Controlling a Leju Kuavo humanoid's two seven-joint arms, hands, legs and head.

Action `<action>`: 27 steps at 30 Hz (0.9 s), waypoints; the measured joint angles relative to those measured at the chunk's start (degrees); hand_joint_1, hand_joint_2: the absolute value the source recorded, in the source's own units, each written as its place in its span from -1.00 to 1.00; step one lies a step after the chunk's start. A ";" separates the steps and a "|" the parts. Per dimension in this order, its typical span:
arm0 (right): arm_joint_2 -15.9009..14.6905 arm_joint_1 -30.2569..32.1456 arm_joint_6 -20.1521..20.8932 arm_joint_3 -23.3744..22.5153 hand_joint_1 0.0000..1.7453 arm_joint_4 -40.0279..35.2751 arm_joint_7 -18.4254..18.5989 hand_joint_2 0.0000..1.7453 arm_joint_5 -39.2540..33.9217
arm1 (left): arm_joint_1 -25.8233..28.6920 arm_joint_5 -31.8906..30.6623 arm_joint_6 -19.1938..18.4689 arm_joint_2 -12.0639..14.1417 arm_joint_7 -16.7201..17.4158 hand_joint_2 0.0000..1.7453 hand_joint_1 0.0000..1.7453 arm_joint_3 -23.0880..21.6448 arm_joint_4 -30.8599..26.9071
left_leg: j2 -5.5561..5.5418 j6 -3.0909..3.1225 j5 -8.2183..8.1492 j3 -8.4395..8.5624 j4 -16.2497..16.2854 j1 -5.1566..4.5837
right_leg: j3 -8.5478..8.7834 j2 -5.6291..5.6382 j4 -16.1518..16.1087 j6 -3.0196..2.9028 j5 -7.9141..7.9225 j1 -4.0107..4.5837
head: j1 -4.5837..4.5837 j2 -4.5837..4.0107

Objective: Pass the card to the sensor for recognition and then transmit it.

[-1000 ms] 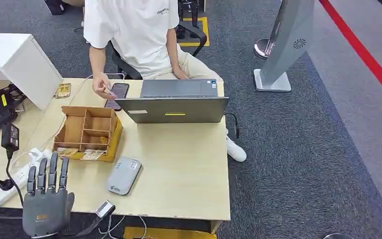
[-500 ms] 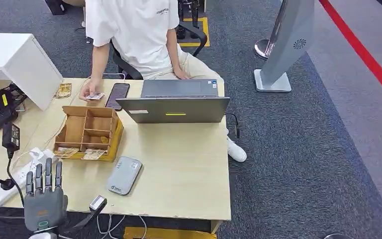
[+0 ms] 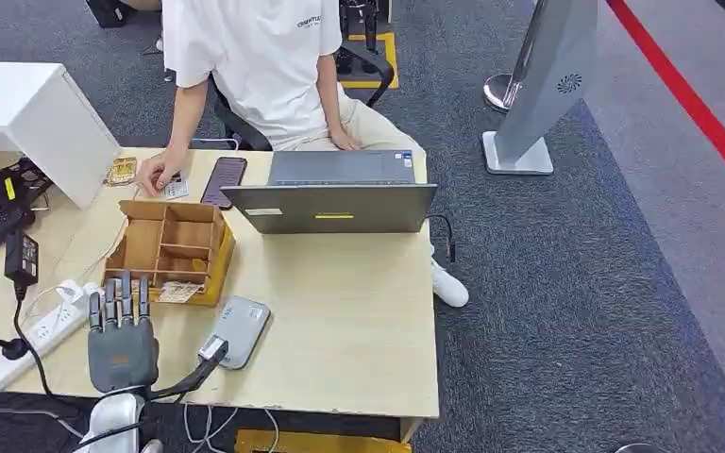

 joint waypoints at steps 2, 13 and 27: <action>0.02 -0.25 0.00 0.00 -1.00 0.00 0.17 -1.00 0.26 | -2.33 0.00 0.52 -1.12 0.00 1.00 -1.00 -0.94 2.47 | 0.00 0.02 0.02 0.00 0.00 0.00 | 0.01 0.00 0.00 0.01 0.02 0.00 | 0.02 0.00; 0.59 -0.23 0.00 0.00 -1.00 0.00 0.00 -1.00 0.65 | -7.41 0.00 0.52 -4.83 0.13 1.00 -1.00 -3.65 8.69 | 0.03 0.02 0.01 -0.01 0.02 0.01 | -0.03 0.04 0.00 0.01 0.02 0.01 | 0.02 0.00; 0.59 -0.25 0.00 0.00 -1.00 0.17 0.57 -1.00 0.72 | -7.87 0.00 0.52 -4.30 1.03 1.00 -1.00 -3.38 10.51 | 0.02 0.02 0.01 -0.02 0.02 0.01 | -0.01 0.04 0.01 0.01 0.02 0.01 | 0.02 0.00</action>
